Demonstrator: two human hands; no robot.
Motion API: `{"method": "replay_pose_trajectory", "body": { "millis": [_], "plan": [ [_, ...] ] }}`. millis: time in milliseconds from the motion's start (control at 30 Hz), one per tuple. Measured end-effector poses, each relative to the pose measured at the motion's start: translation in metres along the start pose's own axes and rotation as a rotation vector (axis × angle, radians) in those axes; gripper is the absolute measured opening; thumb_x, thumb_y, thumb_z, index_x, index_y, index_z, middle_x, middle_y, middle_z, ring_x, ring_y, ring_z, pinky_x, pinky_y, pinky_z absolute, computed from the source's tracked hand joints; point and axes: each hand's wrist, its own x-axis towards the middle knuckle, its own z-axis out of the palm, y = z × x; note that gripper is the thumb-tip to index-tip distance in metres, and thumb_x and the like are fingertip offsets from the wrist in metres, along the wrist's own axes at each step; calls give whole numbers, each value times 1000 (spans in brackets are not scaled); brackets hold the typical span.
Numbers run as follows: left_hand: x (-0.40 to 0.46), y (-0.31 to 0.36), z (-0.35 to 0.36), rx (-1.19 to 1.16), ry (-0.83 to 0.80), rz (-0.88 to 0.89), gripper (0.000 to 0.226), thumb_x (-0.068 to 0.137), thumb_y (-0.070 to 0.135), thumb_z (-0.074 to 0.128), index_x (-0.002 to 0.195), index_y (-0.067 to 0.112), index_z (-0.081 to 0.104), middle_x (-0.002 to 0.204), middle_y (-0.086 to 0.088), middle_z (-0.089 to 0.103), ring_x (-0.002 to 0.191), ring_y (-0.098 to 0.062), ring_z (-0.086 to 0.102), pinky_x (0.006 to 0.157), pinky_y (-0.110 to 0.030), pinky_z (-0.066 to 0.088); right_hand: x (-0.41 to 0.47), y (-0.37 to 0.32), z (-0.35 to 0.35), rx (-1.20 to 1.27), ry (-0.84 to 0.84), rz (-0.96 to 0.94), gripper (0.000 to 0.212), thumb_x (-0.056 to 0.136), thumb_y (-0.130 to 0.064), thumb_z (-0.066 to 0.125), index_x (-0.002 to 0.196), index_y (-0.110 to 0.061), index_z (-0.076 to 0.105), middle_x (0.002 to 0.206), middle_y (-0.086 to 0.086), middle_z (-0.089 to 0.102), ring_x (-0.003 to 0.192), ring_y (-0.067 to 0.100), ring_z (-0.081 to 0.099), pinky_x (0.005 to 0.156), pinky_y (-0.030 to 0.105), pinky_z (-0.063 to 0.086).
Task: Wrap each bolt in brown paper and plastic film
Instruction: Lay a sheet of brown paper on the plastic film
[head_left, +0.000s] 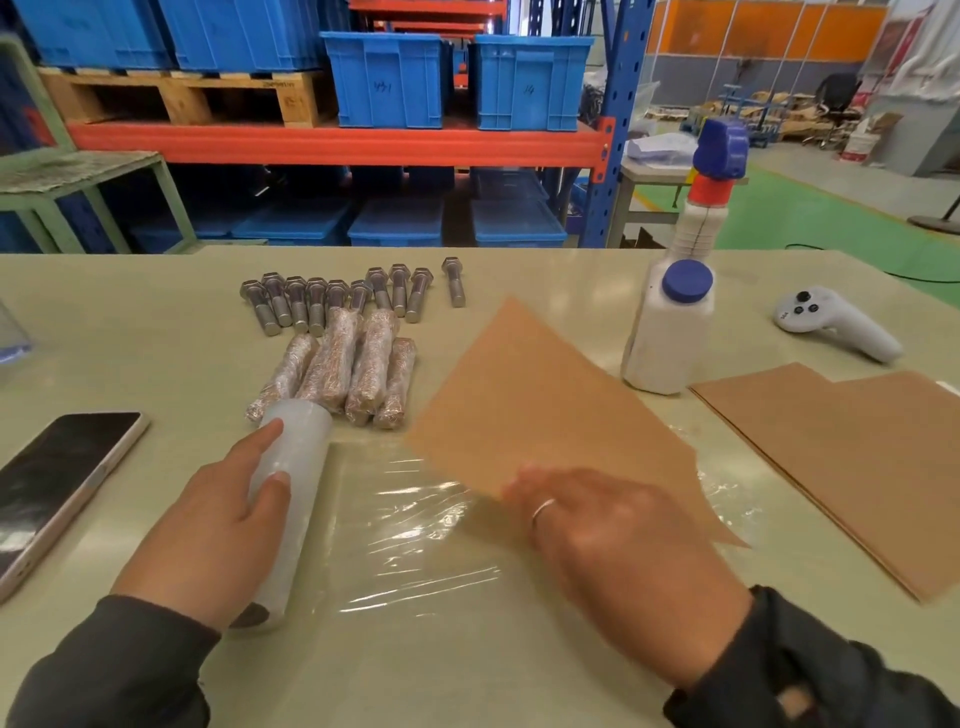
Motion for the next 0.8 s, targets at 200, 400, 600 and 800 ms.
{"method": "replay_pose_trajectory", "body": {
  "millis": [200,400,600,800],
  "plan": [
    [-2,4,1,111,-7,16,47,96,34,32,142,43,25,139,-4,37,66,-4,38,32,-18,40,-11,-10,19,98,-113,-230,11,66,-19,68,74,-19,75,78,-6,71,68,9,68,60,23,53],
    [-7,14,-4,345,56,68,56,94,31,43,145,36,21,153,-11,21,133,-33,31,101,-43,35,-16,-3,12,181,-155,-272,14,72,-21,67,81,-21,77,89,-7,73,81,7,69,73,21,54],
    [-14,60,-1,390,234,570,53,73,11,74,124,10,57,119,-20,59,106,-41,56,87,-46,45,-20,-1,12,208,-136,-246,24,89,-22,54,85,-21,77,91,-8,73,84,8,69,70,21,55],
    [-4,100,73,632,-123,675,37,94,11,39,129,24,43,120,-1,50,111,-21,49,74,-31,41,-13,-2,6,303,-258,-129,27,88,-36,53,78,-24,75,81,-11,72,73,7,67,56,23,53]
  ]
}}
